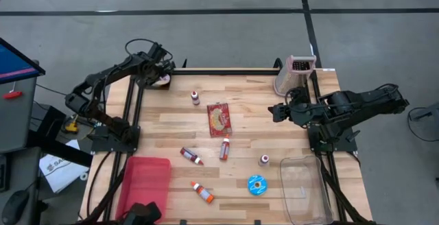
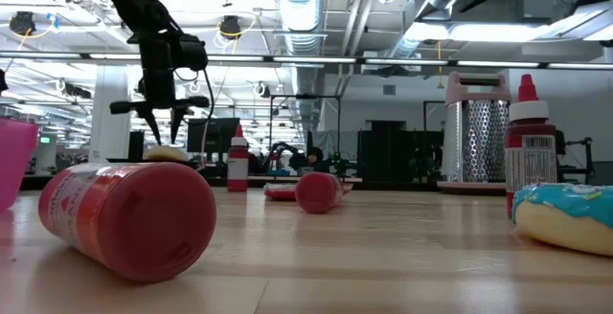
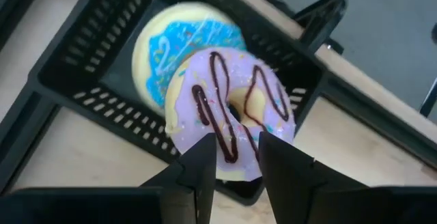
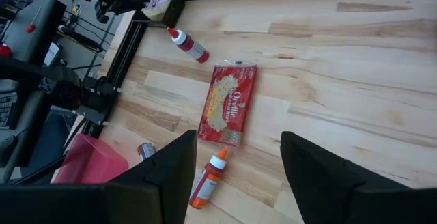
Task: Pick & Place Food Item
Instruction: Put the purple donut into the black bin
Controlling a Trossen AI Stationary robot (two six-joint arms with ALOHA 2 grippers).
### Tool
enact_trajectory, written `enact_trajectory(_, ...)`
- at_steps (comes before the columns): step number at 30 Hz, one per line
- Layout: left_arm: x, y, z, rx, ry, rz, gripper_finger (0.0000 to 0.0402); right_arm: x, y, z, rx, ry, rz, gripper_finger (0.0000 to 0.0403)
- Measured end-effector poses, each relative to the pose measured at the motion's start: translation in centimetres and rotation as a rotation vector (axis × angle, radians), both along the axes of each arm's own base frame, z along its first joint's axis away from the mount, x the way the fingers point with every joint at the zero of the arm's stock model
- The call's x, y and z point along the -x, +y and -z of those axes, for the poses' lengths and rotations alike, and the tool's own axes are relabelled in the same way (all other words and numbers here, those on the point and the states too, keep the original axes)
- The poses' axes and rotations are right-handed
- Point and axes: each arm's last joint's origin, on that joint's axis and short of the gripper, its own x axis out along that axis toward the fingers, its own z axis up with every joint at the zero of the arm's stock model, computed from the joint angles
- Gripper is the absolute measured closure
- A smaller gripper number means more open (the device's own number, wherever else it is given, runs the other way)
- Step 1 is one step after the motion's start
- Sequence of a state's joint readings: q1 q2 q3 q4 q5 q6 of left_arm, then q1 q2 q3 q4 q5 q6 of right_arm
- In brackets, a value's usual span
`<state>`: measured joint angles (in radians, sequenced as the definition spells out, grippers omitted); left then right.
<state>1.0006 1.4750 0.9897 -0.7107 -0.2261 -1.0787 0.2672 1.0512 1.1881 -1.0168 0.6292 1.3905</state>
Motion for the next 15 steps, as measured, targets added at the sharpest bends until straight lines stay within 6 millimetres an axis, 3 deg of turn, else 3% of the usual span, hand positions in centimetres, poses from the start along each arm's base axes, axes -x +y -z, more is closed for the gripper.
enact_trajectory(15,-0.14,-0.44,0.06,-0.010,0.085,0.020,0.0295,0.00,0.02,0.00,-0.004,-0.002,0.002,0.0198)
